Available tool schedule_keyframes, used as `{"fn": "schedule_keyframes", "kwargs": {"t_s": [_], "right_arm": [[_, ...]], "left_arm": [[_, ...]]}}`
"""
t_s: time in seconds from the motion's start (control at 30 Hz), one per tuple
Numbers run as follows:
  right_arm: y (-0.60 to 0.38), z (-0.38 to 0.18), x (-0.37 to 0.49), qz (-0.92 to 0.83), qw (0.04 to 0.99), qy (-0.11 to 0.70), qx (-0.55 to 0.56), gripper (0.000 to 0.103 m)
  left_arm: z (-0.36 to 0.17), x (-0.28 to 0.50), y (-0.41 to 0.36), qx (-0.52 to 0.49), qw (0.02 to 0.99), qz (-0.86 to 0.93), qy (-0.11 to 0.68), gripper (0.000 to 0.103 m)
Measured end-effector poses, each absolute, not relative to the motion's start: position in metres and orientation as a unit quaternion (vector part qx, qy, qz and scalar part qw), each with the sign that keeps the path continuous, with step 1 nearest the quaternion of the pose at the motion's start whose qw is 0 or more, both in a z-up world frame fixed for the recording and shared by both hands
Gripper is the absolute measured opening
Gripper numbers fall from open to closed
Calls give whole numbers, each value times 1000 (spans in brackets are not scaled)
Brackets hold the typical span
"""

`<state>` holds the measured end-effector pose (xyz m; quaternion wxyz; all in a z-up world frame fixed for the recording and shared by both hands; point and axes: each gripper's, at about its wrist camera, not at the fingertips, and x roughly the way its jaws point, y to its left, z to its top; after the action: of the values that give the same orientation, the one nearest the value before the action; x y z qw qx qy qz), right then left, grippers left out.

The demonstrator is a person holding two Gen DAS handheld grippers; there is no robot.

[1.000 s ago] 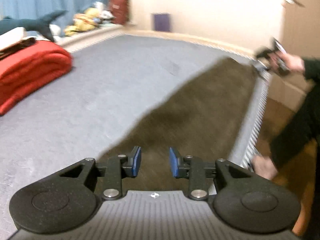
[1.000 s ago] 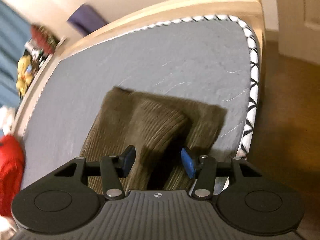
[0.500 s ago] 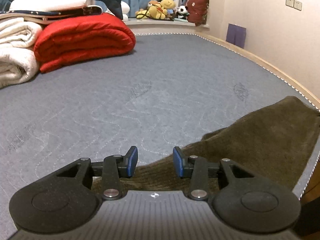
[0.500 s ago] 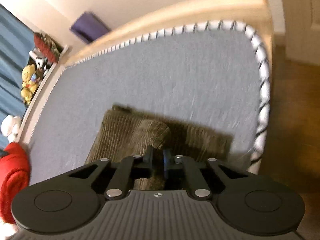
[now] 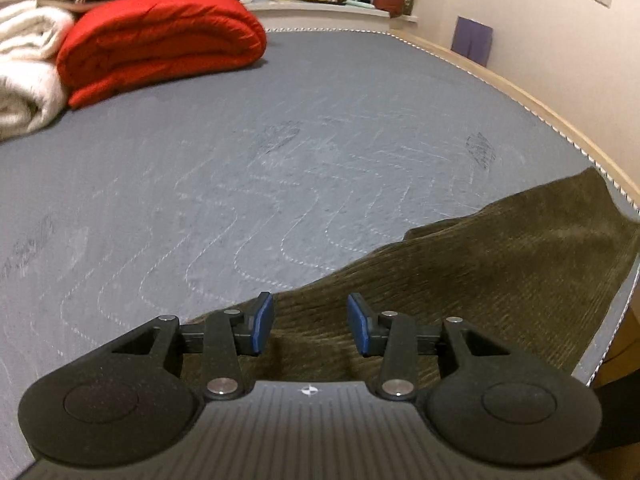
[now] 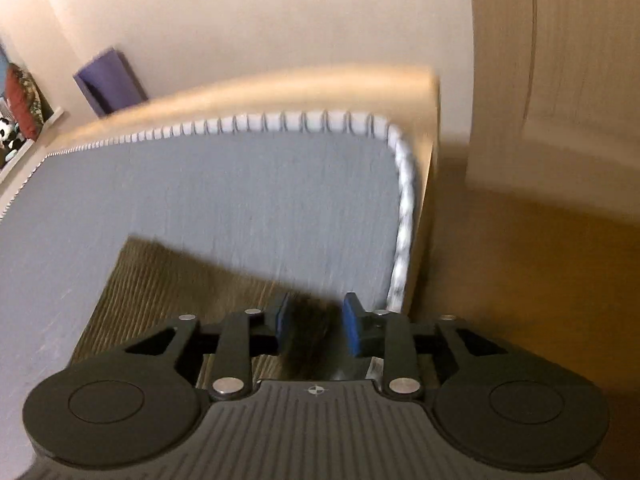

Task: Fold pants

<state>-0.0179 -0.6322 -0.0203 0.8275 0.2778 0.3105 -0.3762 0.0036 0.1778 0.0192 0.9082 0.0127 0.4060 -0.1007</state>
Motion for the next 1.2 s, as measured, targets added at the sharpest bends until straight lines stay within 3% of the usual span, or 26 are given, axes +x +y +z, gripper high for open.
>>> {"fn": "schedule_keyframes", "kwargs": {"t_s": [0.17, 0.2, 0.23, 0.37, 0.43, 0.5, 0.53, 0.67, 0.83, 0.9, 0.93, 1.03, 1.07, 1.1, 1.2], "right_arm": [[-605, -12, -5, -288, 874, 289, 263, 46], [-600, -14, 0, -262, 878, 299, 268, 51], [-595, -18, 7, -234, 879, 313, 272, 52], [-574, -32, 32, -177, 875, 363, 265, 54], [-566, -35, 39, -162, 879, 374, 249, 56], [-558, -34, 44, -152, 884, 377, 228, 57], [-556, -34, 46, -148, 888, 377, 218, 57], [-543, -26, 48, -140, 895, 374, 199, 58], [-549, -27, 49, -143, 890, 378, 214, 59], [-550, -27, 49, -147, 888, 378, 215, 59], [-550, -28, 49, -149, 888, 379, 215, 59], [-551, -29, 49, -152, 886, 379, 217, 59], [-551, -29, 49, -155, 886, 379, 217, 59], [-550, -28, 49, -156, 886, 379, 218, 59], [-552, -28, 50, -161, 885, 374, 226, 59]], "left_arm": [[-7, 15, 212, -18, 876, -57, 478, 44], [-22, 17, 225, -22, 856, -18, 516, 33], [-31, 17, 235, -33, 846, -7, 532, 29], [-20, 9, 263, -104, 846, -8, 523, 27], [-1, 4, 276, -140, 866, 5, 480, 38], [12, 0, 290, -155, 882, 41, 442, 77], [14, -1, 300, -163, 887, 67, 428, 81], [-9, 10, 323, -226, 859, 70, 455, 86], [-29, 22, 330, -232, 842, 93, 478, 87], [-41, 20, 337, -254, 828, 95, 491, 92], [-43, 20, 340, -268, 824, 91, 490, 92], [-40, 18, 340, -276, 825, 72, 488, 74], [-30, 14, 339, -258, 835, 83, 479, 58], [-12, 8, 339, -268, 846, 80, 453, 51], [20, -16, 336, -251, 874, 67, 410, 51]]}}
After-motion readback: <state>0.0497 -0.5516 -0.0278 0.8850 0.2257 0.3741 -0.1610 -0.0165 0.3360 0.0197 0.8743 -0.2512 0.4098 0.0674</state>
